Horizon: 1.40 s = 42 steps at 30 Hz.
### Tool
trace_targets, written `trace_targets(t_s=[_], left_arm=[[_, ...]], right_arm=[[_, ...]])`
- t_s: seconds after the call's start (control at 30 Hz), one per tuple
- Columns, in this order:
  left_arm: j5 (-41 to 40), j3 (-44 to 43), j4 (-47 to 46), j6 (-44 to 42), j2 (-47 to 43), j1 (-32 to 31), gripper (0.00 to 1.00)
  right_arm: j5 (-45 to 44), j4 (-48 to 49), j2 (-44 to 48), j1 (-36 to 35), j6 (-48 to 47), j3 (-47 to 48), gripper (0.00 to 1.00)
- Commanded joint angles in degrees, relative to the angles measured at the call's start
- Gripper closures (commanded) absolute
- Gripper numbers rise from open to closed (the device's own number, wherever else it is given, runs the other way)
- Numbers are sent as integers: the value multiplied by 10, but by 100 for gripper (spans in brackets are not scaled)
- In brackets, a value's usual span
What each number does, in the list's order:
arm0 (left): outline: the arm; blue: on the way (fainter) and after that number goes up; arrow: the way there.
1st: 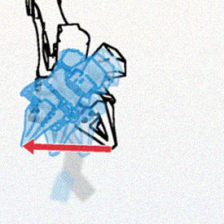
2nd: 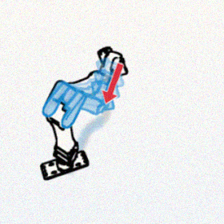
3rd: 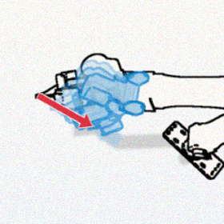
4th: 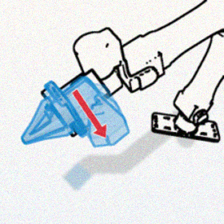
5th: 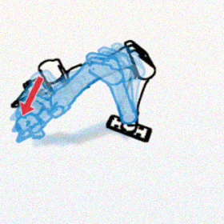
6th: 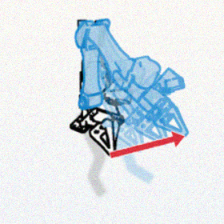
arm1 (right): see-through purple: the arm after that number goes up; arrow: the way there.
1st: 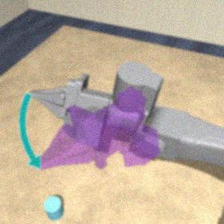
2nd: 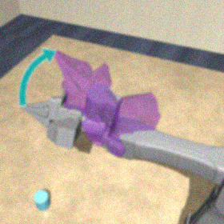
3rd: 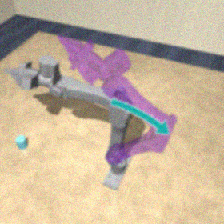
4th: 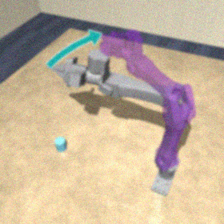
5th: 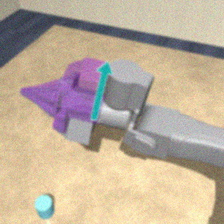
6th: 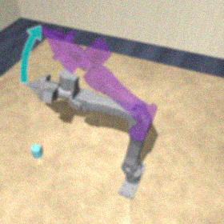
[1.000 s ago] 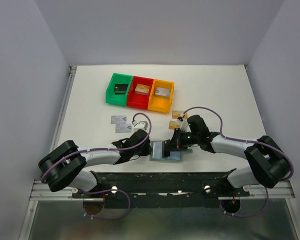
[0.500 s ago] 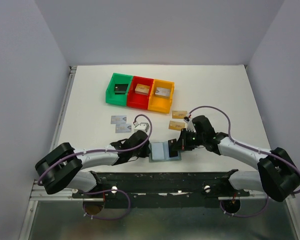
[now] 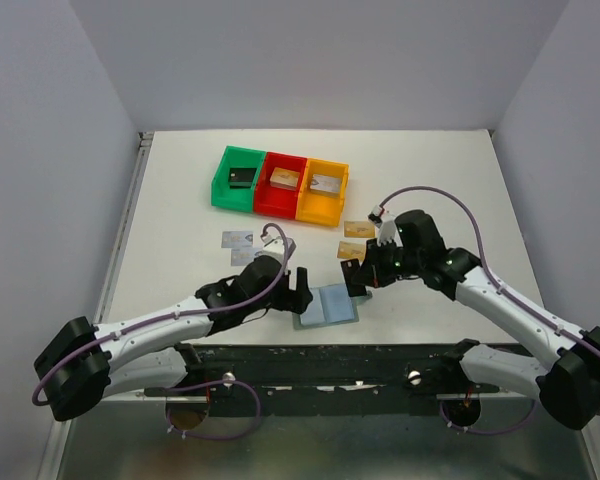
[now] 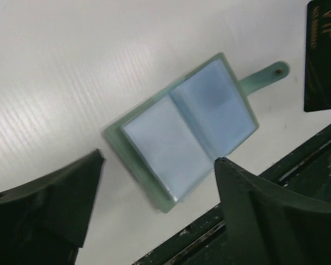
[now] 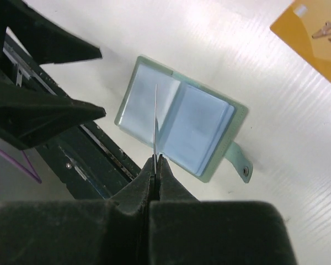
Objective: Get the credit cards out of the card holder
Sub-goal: Remove the credit card from the card holder, then place the credit card at the center of the board.
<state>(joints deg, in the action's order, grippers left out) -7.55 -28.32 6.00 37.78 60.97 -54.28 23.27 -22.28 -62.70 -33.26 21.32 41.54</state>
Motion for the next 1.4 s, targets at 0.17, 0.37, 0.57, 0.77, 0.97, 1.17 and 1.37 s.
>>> trace_targets(t_s=[0.17, 0.37, 0.57, 0.77, 0.97, 1.17, 1.37], left_arm=[[155, -39, -101, -85, -73, 24, 1], [333, 57, -287, -69, -167, 65, 3], [488, 67, -371, -45, -173, 90, 13], [606, 46, -440, 7, -84, 91, 41], [627, 53, -497, 41, -56, 92, 54], [635, 45, -479, 29, -55, 92, 85], [628, 47, -477, 32, -50, 92, 100]], right_arm=[[151, -175, -23, -30, -148, 127, 100], [240, -215, -49, -81, -187, 171, 100], [274, -272, -78, -124, -241, 216, 100], [268, -291, -84, -136, -255, 239, 100], [265, -296, -81, -139, -257, 243, 100], [267, -296, -81, -139, -259, 243, 100], [260, -287, -73, -139, -253, 246, 93]])
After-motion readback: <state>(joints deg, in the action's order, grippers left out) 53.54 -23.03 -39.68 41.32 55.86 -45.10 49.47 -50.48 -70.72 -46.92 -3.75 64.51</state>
